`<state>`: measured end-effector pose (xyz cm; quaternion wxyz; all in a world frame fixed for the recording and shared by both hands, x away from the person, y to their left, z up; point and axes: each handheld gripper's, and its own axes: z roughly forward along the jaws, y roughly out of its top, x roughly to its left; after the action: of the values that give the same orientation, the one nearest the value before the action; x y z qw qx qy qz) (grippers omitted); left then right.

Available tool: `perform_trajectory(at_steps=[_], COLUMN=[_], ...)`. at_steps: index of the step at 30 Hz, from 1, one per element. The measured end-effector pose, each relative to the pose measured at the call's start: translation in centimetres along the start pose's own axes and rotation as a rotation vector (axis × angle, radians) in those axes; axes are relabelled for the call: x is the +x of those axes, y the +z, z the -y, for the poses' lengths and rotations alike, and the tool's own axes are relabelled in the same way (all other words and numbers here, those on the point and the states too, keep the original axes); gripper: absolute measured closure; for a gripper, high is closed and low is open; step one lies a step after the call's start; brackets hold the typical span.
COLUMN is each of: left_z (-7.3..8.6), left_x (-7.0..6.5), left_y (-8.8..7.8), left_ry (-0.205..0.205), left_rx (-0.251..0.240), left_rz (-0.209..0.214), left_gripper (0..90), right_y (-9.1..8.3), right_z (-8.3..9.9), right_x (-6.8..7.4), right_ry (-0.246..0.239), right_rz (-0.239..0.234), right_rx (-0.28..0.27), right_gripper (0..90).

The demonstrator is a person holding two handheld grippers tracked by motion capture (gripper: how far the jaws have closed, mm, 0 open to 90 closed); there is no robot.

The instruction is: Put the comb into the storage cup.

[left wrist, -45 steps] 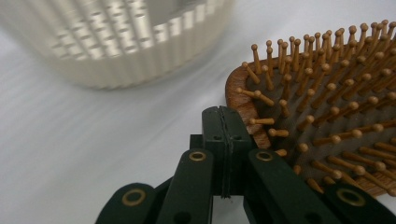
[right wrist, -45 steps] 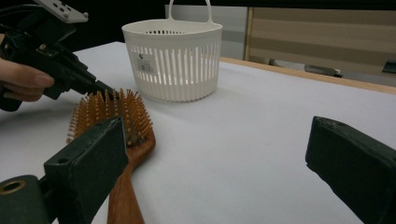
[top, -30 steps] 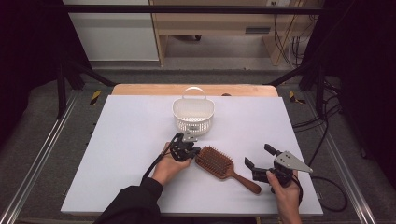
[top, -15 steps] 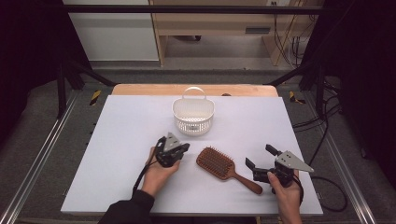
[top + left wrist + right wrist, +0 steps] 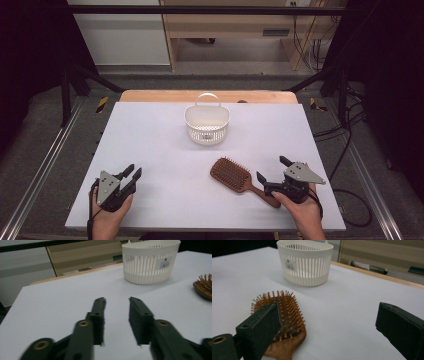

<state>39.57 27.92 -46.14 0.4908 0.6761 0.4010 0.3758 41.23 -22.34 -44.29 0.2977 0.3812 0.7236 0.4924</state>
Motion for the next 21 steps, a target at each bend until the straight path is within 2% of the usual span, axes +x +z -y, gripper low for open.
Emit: perform_trajectory(at_steps=[1, 2, 3, 4, 5, 6, 7, 8, 9, 10, 11, 12, 13, 14, 15, 17, 18, 19, 20, 21], left_z=[-0.1, -0.1, -0.2, -0.2, -0.2, -0.1, -0.1, 0.0, 0.0, 0.1, 0.2, 0.2, 0.3, 0.4, 0.5, 0.6, 0.6, 0.6, 0.7, 0.7], left_x=[0.0, 0.0, 0.0, 0.0, -0.1, -0.2, -0.2, -0.2, -0.2, -0.1, 0.0, 0.0, 0.1, 0.2, 0.3, 0.4, 0.4, 0.5, 0.5, 0.5], left_y=[0.0, 0.0, 0.0, 0.0, 0.0, 0.2, 0.2, 0.4, 0.4, 0.5, 0.7, 0.7, 0.8, 0.8, 0.9, 0.9, 0.9, 1.0, 1.0, 1.0], left_ry=[0.006, 0.006, -0.015, -0.015, -0.01, 0.01, 0.01, 0.006, 0.006, 0.005, 0.003, 0.003, -0.004, -0.009, -0.013, -0.015, -0.015, -0.014, -0.014, -0.011], left_rx=[-0.009, -0.009, -0.031, -0.031, -0.037, -0.031, -0.031, -0.014, -0.014, -0.014, -0.007, -0.007, -0.003, 0.003, 0.009, 0.015, 0.017, 0.019, 0.022, 0.027], left_rz=[-0.017, -0.017, -0.023, -0.023, -0.021, -0.023, -0.023, -0.021, -0.021, -0.017, -0.017, -0.017, -0.019, -0.013, -0.012, -0.018, -0.016, -0.016, -0.016, -0.017], left_gripper=[50.2, 43.9, 36.5, 30.7, 30.7, 22.2, 16.5, 10.3, 8.0, 8.0, 5.8, 4.7, 4.4, 4.4, 3.9, 3.9, 3.9, 3.9, 3.9, 3.9], right_y=[-0.1, -0.1, -0.3, -0.3, -0.3, -0.2, -0.2, 0.1, 0.3, 0.3, 0.6, 0.6, 1.0, 1.0, 1.5, 1.7, 1.9, 2.4, 2.4, 2.8], right_z=[-0.3, -0.3, -1.0, -1.0, -1.4, -1.9, -1.9, -2.2, -2.4, -2.4, -2.6, -2.6, -2.7, -2.7, -2.6, -2.6, -2.5, -2.3, -2.3, -2.0], right_x=[0.2, 0.2, 0.3, 0.3, 0.3, 0.3, 0.3, 0.3, 0.3, 0.3, 0.5, 0.5, 0.7, 0.7, 0.9, 1.0, 1.1, 1.4, 1.4, 1.6], right_ry=[-0.013, -0.013, -0.025, -0.025, -0.026, -0.031, -0.031, -0.032, -0.039, -0.039, -0.07, -0.07, -0.095, -0.095, -0.116, -0.124, -0.133, -0.15, -0.15, -0.151], right_rz=[-0.007, -0.007, -0.047, -0.047, -0.066, -0.098, -0.098, -0.122, -0.13, -0.13, -0.137, -0.137, -0.154, -0.154, -0.177, -0.181, -0.186, -0.201, -0.201, -0.208], right_rx=[0.024, 0.024, 0.087, 0.087, 0.109, 0.176, 0.176, 0.233, 0.262, 0.262, 0.31, 0.31, 0.358, 0.358, 0.41, 0.431, 0.46, 0.511, 0.511, 0.544], right_gripper=[6.8, 6.8, 7.0, 7.0, 7.2, 8.3, 8.3, 9.2, 9.2, 9.2, 9.3, 9.3, 9.5, 9.5, 9.6, 9.6, 9.5, 9.5, 9.5, 9.8])
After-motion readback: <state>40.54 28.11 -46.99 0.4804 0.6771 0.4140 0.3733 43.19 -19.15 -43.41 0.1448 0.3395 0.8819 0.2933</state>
